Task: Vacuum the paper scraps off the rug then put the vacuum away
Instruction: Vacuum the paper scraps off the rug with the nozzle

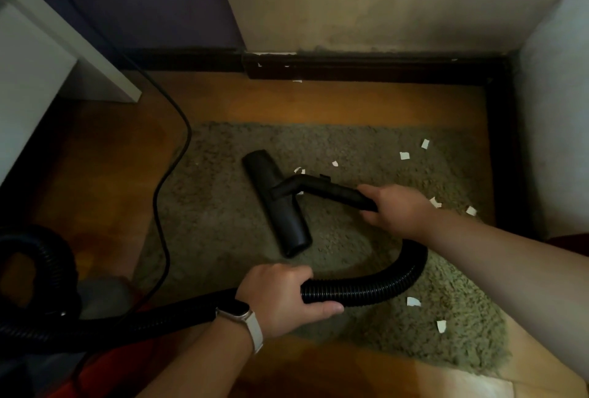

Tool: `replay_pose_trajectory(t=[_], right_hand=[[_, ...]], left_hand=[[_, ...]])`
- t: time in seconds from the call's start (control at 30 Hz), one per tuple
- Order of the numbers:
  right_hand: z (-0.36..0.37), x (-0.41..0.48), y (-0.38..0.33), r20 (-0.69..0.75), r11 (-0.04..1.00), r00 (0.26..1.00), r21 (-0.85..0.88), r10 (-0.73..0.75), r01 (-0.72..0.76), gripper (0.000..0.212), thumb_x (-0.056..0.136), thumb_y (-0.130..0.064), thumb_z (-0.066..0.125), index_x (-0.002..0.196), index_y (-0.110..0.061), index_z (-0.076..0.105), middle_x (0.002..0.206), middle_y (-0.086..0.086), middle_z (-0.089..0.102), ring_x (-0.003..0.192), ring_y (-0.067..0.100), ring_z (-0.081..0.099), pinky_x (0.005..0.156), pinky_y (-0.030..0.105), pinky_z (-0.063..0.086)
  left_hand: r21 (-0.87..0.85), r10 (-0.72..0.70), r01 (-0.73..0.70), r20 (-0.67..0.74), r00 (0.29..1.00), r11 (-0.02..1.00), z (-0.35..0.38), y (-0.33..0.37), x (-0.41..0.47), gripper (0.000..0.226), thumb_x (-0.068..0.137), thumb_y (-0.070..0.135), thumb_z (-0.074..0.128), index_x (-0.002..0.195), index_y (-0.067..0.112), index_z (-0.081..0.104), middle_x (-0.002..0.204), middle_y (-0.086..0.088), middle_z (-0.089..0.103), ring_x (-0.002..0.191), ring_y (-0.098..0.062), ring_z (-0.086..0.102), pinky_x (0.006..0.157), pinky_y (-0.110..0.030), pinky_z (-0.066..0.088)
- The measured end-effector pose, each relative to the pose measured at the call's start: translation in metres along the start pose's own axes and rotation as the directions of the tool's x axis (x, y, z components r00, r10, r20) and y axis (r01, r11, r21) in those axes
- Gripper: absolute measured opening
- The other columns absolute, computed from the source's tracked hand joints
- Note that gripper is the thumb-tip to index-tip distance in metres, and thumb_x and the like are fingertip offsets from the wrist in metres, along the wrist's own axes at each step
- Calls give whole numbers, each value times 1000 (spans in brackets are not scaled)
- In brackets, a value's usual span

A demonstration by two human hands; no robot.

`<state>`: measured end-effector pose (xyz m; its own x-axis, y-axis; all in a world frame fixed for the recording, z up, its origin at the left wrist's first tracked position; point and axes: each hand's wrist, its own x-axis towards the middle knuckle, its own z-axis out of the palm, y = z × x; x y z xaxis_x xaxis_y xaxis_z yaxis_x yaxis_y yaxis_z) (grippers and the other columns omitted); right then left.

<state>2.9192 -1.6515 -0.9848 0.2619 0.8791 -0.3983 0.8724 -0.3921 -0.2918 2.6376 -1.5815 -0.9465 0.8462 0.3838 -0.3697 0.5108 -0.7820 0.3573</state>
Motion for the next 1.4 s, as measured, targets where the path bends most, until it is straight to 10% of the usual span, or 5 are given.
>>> replay_pose_trajectory(t=[0.67, 0.83, 1.13, 1.4], right_hand=[[17, -34, 59, -138, 926, 942, 276, 305, -259, 24, 91, -45, 62, 114, -40, 55, 71, -11, 60, 58, 5, 57, 44, 23, 37], [14, -37, 69, -200, 862, 903, 430, 381, -268, 30, 91, -41, 66, 119, -40, 57, 75, -11, 62, 62, 9, 60, 56, 32, 53], [12, -46, 89, -64, 834, 900, 409, 432, -371, 27, 93, -42, 63, 119, -40, 58, 85, -4, 65, 76, 17, 63, 69, 40, 56], [-6, -14, 51, -45, 946, 958, 178, 283, -271, 23, 93, -41, 60, 115, -36, 54, 77, -8, 61, 65, 12, 60, 51, 28, 46]], left_hand=[[28, 36, -35, -2, 999, 999, -3, 27, 13, 74, 68, 96, 26, 90, 32, 57, 74, 13, 57, 66, 0, 56, 60, -26, 54], [50, 49, -47, -31, 998, 998, -8, 27, 18, 73, 69, 95, 26, 89, 32, 57, 71, 14, 55, 63, 0, 54, 58, -23, 51], [82, 60, -60, 4, 998, 995, -8, 30, 44, 69, 69, 94, 32, 87, 32, 56, 71, 13, 56, 64, -1, 55, 58, -24, 51], [52, 49, -50, 11, 999, 997, -10, 10, 37, 76, 66, 97, 27, 89, 32, 58, 70, 12, 56, 63, -1, 54, 58, -25, 51]])
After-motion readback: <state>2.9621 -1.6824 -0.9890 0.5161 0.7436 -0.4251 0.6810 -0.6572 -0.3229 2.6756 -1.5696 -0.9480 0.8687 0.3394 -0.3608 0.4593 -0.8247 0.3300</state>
